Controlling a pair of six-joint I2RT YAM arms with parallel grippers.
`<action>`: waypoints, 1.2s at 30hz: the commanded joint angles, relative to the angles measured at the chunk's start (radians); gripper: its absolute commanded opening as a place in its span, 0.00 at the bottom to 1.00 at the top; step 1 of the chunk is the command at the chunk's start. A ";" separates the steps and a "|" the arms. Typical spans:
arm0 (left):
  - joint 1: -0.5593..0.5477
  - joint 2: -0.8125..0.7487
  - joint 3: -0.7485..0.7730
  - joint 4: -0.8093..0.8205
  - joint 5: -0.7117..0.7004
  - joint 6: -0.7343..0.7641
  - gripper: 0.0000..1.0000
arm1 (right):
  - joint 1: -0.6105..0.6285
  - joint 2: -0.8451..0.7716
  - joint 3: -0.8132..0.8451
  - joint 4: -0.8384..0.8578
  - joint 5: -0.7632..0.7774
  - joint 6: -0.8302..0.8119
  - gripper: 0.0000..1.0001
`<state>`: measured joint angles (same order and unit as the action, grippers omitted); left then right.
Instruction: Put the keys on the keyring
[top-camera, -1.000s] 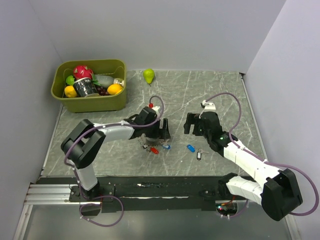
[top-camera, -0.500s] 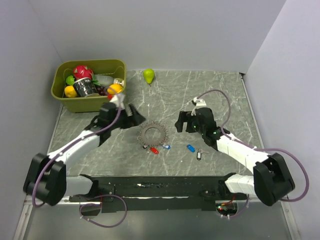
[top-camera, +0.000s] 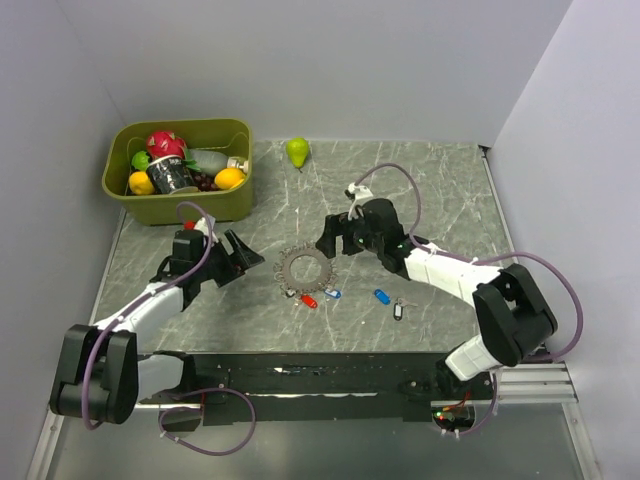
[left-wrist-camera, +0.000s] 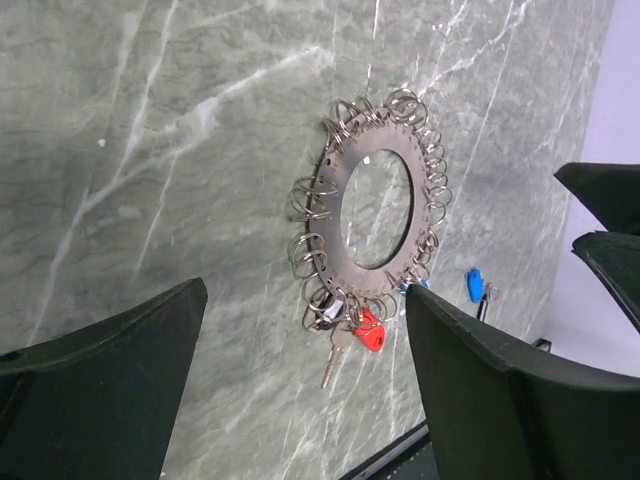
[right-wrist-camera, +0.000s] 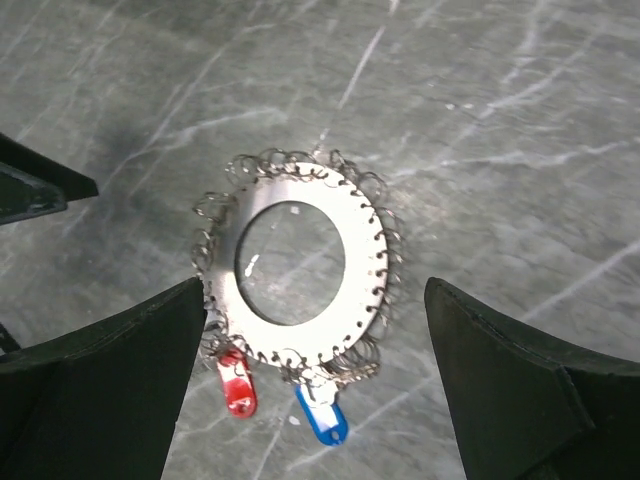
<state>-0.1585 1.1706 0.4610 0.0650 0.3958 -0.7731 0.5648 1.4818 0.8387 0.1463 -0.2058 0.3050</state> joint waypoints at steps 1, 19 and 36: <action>0.008 0.020 -0.004 0.088 0.063 -0.028 0.86 | 0.004 0.026 0.057 0.062 -0.059 -0.007 0.95; -0.013 0.308 0.063 0.250 0.098 -0.003 0.62 | 0.083 0.294 0.278 0.033 -0.302 -0.020 0.59; -0.180 0.412 0.157 0.157 -0.115 0.095 0.47 | 0.104 0.417 0.346 0.013 -0.391 0.011 0.45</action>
<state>-0.3050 1.5581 0.5842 0.2420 0.3576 -0.7181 0.6632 1.8923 1.1477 0.1345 -0.5694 0.3008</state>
